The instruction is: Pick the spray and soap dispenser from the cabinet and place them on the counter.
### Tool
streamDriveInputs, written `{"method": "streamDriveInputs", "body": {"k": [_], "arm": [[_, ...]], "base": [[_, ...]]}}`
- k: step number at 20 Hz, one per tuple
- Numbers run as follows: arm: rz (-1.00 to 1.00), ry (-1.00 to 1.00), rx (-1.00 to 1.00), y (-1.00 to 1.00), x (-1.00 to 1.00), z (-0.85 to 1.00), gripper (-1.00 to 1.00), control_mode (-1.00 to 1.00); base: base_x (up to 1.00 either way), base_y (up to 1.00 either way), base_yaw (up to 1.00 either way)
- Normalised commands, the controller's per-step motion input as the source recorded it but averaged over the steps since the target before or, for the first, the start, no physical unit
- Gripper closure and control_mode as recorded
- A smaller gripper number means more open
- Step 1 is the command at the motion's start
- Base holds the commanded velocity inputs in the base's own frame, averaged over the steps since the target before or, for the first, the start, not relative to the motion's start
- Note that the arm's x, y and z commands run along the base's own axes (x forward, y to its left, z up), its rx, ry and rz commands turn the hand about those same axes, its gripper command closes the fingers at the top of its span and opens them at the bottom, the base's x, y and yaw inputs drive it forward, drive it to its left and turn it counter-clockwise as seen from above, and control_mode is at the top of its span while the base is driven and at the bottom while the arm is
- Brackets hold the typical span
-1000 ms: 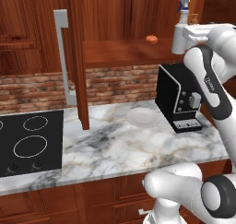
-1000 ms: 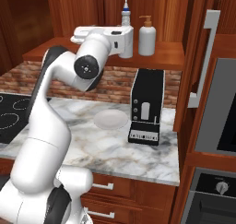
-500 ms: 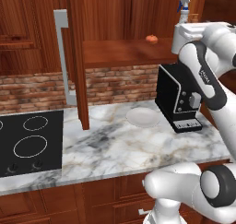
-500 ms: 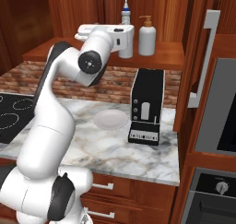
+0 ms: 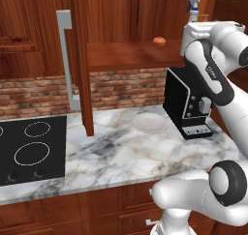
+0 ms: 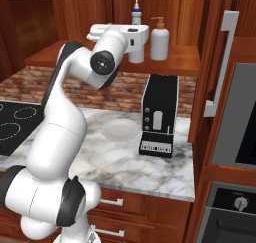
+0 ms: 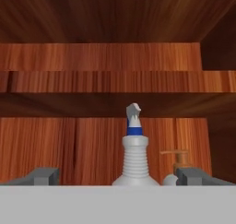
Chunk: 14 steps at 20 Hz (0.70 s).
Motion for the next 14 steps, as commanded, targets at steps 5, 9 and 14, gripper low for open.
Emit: {"method": "streamDriveInputs", "body": {"k": [5,9,14], "arm": [[-0.01,0.01,0.00,-0.12,0.26,-0.01,-1.00,-1.00],[-0.01,0.02,0.00,-0.10,0.28,-0.04,-1.00,-1.00],[0.00,0.03,0.00,-0.05,0.31,-0.07,-1.00,-1.00]], "base": [[0.00,0.00,0.00],[0.00,0.00,0.00],[0.00,0.00,0.00]]}}
